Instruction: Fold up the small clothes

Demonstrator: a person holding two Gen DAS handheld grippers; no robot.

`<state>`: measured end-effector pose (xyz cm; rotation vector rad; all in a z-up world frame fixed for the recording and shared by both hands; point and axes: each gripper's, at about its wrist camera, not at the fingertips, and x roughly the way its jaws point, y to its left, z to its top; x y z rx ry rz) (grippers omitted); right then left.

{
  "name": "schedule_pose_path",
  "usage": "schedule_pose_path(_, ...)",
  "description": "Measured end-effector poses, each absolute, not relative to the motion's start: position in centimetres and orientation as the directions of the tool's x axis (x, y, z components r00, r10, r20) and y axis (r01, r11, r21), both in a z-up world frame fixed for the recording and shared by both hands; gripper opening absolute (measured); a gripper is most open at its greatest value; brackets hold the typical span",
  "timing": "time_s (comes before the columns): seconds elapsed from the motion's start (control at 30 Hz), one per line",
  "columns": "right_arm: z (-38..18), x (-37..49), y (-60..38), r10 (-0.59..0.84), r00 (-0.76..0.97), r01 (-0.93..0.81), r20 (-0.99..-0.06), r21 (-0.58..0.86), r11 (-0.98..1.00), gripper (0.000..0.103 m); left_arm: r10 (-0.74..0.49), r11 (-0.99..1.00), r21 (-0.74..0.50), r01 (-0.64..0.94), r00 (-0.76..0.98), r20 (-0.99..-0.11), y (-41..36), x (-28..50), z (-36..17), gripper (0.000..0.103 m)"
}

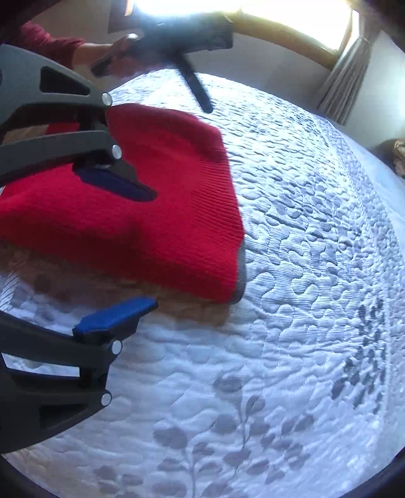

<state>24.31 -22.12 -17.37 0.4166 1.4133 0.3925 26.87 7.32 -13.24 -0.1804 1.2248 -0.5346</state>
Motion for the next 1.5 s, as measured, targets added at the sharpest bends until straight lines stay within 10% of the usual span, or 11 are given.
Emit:
schedule_pose_path(0.1, -18.8, 25.4, -21.9, 0.499, 0.091, 0.015, -0.862, 0.503, 0.864, 0.047, -0.453, 0.869, -0.392, 0.303, 0.164, -0.876, 5.3, 27.1, -15.4, 0.049)
schedule_pose_path(0.17, -19.0, 25.6, -22.0, 0.542, 0.081, 0.027, -0.836, 0.546, 0.838, 0.011, -0.392, 0.893, -0.337, 0.299, 0.147, -0.908, 4.5, 27.1, -16.6, 0.046)
schedule_pose_path(0.27, -16.9, 25.0, -22.4, 0.523, 0.146, -0.037, -0.84, 0.524, 0.851, 0.008, -0.356, 0.908, -0.301, 0.291, 0.158, -0.921, 4.5, 27.0, -17.5, 0.047)
schedule_pose_path(0.5, -19.7, 25.5, -22.5, 0.478, 0.098, 0.0, -0.873, 0.48, 0.877, 0.011, -0.34, 0.914, -0.277, 0.297, 0.189, -0.921, 4.0, 26.6, -17.9, 0.048)
schedule_pose_path(0.63, -17.2, 23.6, -23.0, 0.465, 0.157, -0.028, -0.871, 0.467, 0.884, 0.052, -0.395, 0.902, -0.339, 0.268, 0.192, -0.899, 5.5, 25.4, -15.1, 0.052)
schedule_pose_path(0.77, -15.0, 19.0, -23.5, 0.525, 0.142, -0.061, -0.839, 0.522, 0.851, 0.063, -0.445, 0.884, -0.395, 0.25, 0.196, -0.874, 7.5, 21.6, -12.5, 0.076)
schedule_pose_path(1.2, -18.3, 6.7, -19.8, 0.531, 0.034, -0.033, -0.847, 0.53, 0.847, 0.05, -0.507, 0.852, -0.492, 0.18, 0.041, -0.861, 6.9, 9.2, -16.6, 0.082)
schedule_pose_path(1.27, -18.5, 6.4, -19.6, 0.565, 0.016, -0.006, -0.825, 0.565, 0.825, 0.018, -0.493, 0.858, -0.476, 0.191, 0.046, -0.869, 6.2, 9.3, -16.6, 0.077)
schedule_pose_path(1.33, -17.8, 6.4, -19.9, 0.572, 0.023, 0.006, -0.82, 0.573, 0.82, 0.014, -0.492, 0.857, -0.481, 0.185, 0.019, -0.87, 5.6, 9.4, -16.8, 0.034)
schedule_pose_path(1.5, -14.5, 4.9, -20.5, 0.545, 0.069, -0.042, -0.836, 0.543, 0.838, 0.012, -0.508, 0.848, -0.502, 0.17, -0.005, -0.861, 5.5, 9.1, -16.1, 0.025)
